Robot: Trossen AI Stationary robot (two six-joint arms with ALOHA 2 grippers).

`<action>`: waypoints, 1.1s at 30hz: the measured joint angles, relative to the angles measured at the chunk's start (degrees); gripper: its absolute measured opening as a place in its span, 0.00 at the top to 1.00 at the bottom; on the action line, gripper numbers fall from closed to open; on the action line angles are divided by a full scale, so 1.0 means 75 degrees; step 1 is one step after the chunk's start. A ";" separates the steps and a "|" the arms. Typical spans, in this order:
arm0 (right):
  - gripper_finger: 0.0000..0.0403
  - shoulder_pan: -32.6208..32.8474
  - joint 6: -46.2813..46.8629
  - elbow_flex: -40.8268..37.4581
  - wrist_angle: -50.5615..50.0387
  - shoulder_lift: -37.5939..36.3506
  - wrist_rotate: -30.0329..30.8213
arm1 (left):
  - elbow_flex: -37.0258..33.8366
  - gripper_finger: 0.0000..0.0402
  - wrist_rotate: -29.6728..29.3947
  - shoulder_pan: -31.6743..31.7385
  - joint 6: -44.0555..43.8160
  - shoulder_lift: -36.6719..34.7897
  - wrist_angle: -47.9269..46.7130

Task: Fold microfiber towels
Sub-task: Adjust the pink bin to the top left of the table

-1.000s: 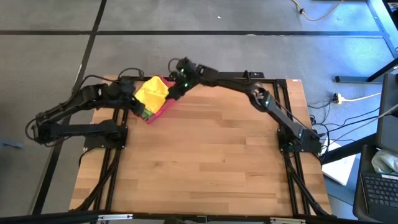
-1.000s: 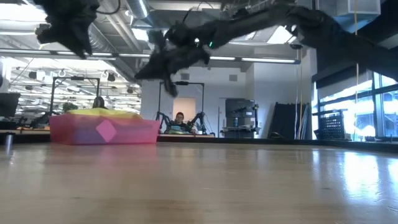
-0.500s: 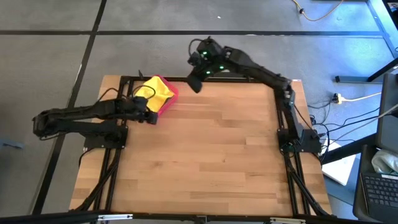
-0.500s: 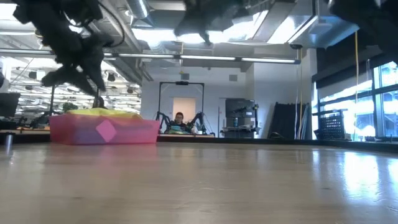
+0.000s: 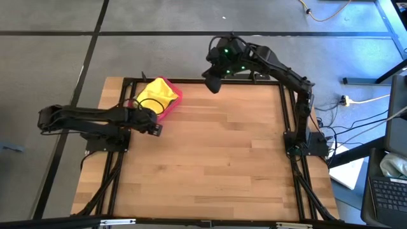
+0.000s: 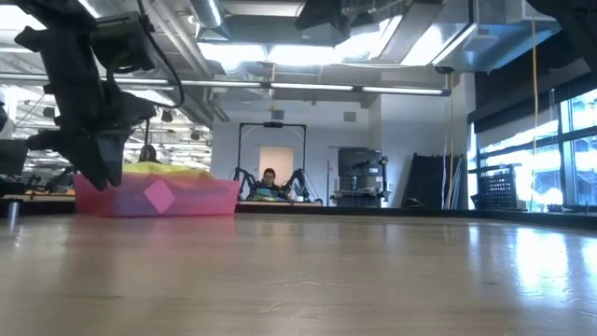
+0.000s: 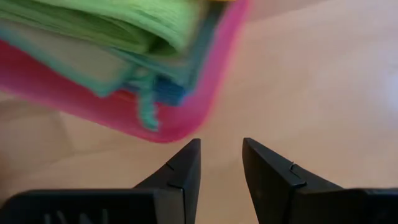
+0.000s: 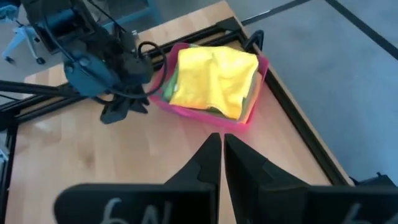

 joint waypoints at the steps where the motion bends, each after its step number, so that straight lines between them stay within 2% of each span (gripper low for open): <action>1: 0.94 0.0000 -0.0009 -0.0016 -0.0062 0.0000 0.0000 | 0.0000 0.73 -0.0157 -0.0017 -0.0100 0.0092 -0.0058; 6: 0.94 0.0003 -0.0038 -0.0159 -0.0118 0.0003 -0.0002 | -0.0003 0.73 -0.0673 -0.0012 -0.1358 0.0597 -0.1229; 12: 0.94 0.0003 -0.0066 -0.0156 -0.0178 0.0000 -0.0006 | -0.0029 0.73 -0.1037 -0.0009 -0.2523 0.0834 -0.0986; 16: 0.94 0.0003 -0.0048 -0.0156 -0.0466 0.0000 -0.0009 | -0.0029 0.73 -0.1070 -0.0012 -0.2543 0.0793 -0.0559; 20: 0.94 0.0029 -0.0046 -0.0156 -0.0535 0.0000 -0.0009 | -0.0029 0.73 -0.1319 0.0197 -0.2622 0.0810 -0.0759; 27: 0.94 0.0058 -0.0013 -0.0156 -0.0623 0.0000 -0.0029 | -0.0019 0.73 -0.2430 0.0984 -0.3169 0.0790 -0.1013; 33: 0.94 0.0079 -0.0020 -0.0156 -0.0947 0.0000 -0.0116 | 0.0664 0.73 -0.2584 0.1192 -0.2657 0.0740 -0.1138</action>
